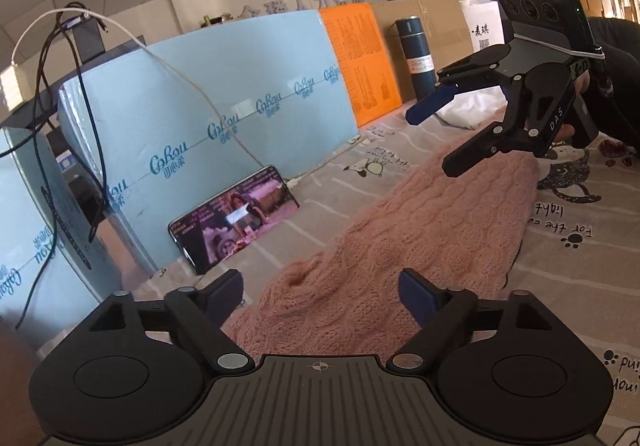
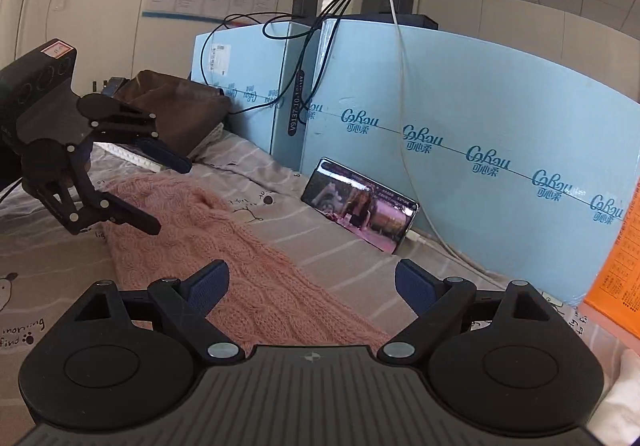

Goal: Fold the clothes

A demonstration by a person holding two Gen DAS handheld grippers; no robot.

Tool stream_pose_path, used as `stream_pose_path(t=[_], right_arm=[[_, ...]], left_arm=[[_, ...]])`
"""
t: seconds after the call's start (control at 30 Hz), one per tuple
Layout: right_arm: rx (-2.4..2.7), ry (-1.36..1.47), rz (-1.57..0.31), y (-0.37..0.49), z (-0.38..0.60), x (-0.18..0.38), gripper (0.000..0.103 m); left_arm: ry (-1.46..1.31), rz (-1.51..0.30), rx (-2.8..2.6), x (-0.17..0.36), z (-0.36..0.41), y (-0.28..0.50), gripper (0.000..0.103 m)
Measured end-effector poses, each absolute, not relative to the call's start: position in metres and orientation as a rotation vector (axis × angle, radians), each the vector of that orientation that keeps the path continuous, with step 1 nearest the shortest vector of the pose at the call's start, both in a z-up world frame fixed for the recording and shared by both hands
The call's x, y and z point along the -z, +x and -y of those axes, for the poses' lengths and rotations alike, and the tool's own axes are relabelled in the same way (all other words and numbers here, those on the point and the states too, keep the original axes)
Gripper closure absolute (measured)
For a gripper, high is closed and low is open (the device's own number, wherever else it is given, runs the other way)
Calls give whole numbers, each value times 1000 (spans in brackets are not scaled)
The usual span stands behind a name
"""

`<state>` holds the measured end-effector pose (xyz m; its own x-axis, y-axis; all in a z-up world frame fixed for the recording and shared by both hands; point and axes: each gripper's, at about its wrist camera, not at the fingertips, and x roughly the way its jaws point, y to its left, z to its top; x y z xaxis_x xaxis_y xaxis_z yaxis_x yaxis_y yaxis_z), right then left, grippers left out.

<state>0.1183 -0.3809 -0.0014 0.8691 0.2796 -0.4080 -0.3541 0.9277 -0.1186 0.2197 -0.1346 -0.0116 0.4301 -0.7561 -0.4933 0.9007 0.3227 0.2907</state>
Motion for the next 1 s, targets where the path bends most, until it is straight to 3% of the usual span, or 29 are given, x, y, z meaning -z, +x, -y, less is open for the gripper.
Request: stream_pose_path(t=[0.2, 0.23, 0.27, 0.3, 0.33, 0.37, 0.47, 0.5, 0.77, 0.8, 0.87, 1.0], right_arm=[[-511, -159, -519, 180, 364, 4, 14], [-537, -156, -532, 187, 362, 4, 14], [-557, -147, -554, 196, 358, 7, 15], [-571, -142, -580, 203, 355, 10, 16], [-583, -141, -606, 209, 351, 13, 17], [-588, -152, -631, 212, 348, 17, 27], [-599, -178, -633, 206, 339, 21, 49], [-601, -182, -612, 199, 339, 19, 51], [-608, -310, -529, 136, 326, -8, 45], [-608, -329, -537, 128, 323, -8, 48], [-608, -366, -549, 112, 317, -7, 81], [-613, -408, -516, 65, 307, -9, 90]], left_arm=[[544, -326, 1177, 11, 137, 236, 13], [550, -309, 1187, 10, 135, 230, 21], [555, -293, 1197, 9, 133, 225, 55], [560, -276, 1207, 7, 130, 219, 74], [565, -259, 1217, 6, 128, 213, 76], [570, -242, 1227, 5, 126, 208, 84], [585, -191, 1256, 2, 119, 191, 87], [590, -173, 1266, 0, 117, 185, 87], [630, -58, 1298, -3, 93, 125, 88], [635, -48, 1295, -2, 89, 114, 88], [627, -53, 1292, 2, 81, 103, 88], [581, -80, 1287, 11, 67, 96, 88]])
